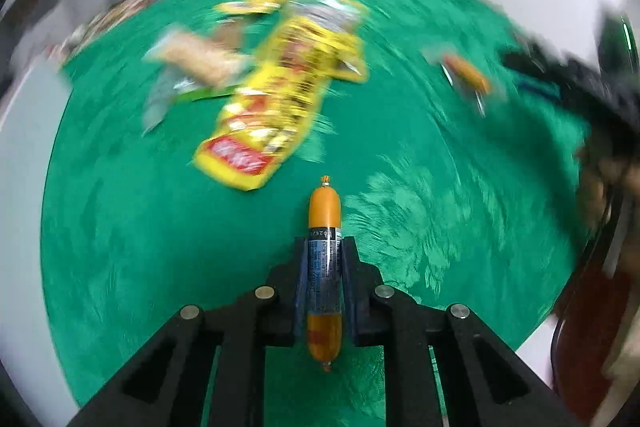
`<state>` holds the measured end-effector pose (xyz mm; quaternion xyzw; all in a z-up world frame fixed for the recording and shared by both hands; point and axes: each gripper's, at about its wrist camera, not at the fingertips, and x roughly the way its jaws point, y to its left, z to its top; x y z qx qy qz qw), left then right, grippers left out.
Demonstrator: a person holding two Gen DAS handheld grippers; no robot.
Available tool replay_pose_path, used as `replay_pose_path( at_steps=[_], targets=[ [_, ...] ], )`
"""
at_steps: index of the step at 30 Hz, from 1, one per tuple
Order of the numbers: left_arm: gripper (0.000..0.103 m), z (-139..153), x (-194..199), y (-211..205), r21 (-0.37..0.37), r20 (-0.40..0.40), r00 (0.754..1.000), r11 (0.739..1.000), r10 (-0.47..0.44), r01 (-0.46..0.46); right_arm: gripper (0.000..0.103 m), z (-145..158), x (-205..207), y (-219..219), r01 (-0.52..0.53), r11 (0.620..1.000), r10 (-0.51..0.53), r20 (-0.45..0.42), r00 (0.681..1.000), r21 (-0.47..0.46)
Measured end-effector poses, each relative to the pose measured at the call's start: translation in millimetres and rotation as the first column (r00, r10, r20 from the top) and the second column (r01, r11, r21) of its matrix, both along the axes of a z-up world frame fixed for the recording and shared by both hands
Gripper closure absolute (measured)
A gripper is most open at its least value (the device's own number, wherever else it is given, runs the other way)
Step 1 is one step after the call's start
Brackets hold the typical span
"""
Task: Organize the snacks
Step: 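Grasp the large orange sausage with left tool while right grasps the corn packet, then carry sausage and corn packet into the white box and open both tools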
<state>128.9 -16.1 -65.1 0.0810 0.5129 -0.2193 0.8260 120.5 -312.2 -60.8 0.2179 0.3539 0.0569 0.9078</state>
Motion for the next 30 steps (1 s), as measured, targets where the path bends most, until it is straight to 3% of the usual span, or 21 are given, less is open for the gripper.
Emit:
replay_pose_path(
  at_steps=[1, 3, 7, 11, 12, 13, 14, 15, 18, 23, 30],
  targets=[
    [0.088, 5, 0, 15, -0.065, -0.008, 0.998, 0.996, 0.061, -0.061, 0.014, 3, -3, -11, 0.038, 0.998, -0.038, 0.003, 0.999, 0.048],
    [0.088, 13, -1, 35, -0.137, -0.016, 0.991, 0.982, 0.129, -0.131, 0.013, 9, -1, -19, 0.072, 0.997, -0.071, -0.032, 0.997, 0.032],
    [0.088, 29, -12, 52, -0.183, 0.007, 0.982, 0.966, 0.188, -0.183, 0.013, 18, 17, 18, -0.048, 0.992, 0.033, -0.131, 0.991, -0.119],
    [0.088, 58, -26, 72, -0.225, 0.056, 0.975, 0.954, 0.214, -0.196, 0.017, 7, 43, 72, -0.182, 0.926, 0.097, -0.256, 0.962, -0.330],
    [0.088, 68, -29, 78, -0.239, 0.071, 0.972, 0.950, 0.224, -0.201, 0.020, 2, 47, 77, -0.188, 0.918, 0.086, -0.287, 0.954, -0.350],
    [0.088, 75, -29, 82, -0.250, 0.083, 0.969, 0.946, 0.234, -0.207, 0.034, -5, 51, 81, -0.192, 0.914, 0.068, -0.333, 0.941, -0.357],
    [0.088, 82, -31, 89, -0.260, 0.093, 0.965, 0.942, 0.244, -0.213, 0.039, -5, 50, 82, -0.173, 0.911, 0.042, -0.333, 0.942, -0.374],
    [0.088, 91, -34, 97, -0.271, 0.105, 0.960, 0.936, 0.259, -0.223, 0.056, -4, 50, 81, -0.167, 0.919, 0.040, -0.336, 0.941, -0.358],
    [0.088, 109, -38, 115, -0.293, 0.126, 0.946, 0.922, 0.298, -0.252, 0.069, 1, 45, 80, -0.163, 0.932, 0.045, -0.343, 0.938, -0.324],
    [0.088, 129, -40, 145, -0.328, 0.140, 0.922, 0.895, 0.362, -0.301, 0.071, 15, 34, 71, -0.154, 0.961, 0.077, -0.312, 0.947, -0.230],
    [0.088, 133, -37, 167, -0.316, 0.147, 0.903, 0.884, 0.405, -0.345, 0.070, 37, 19, 74, -0.156, 0.986, 0.139, -0.237, 0.961, -0.053]
  ],
)
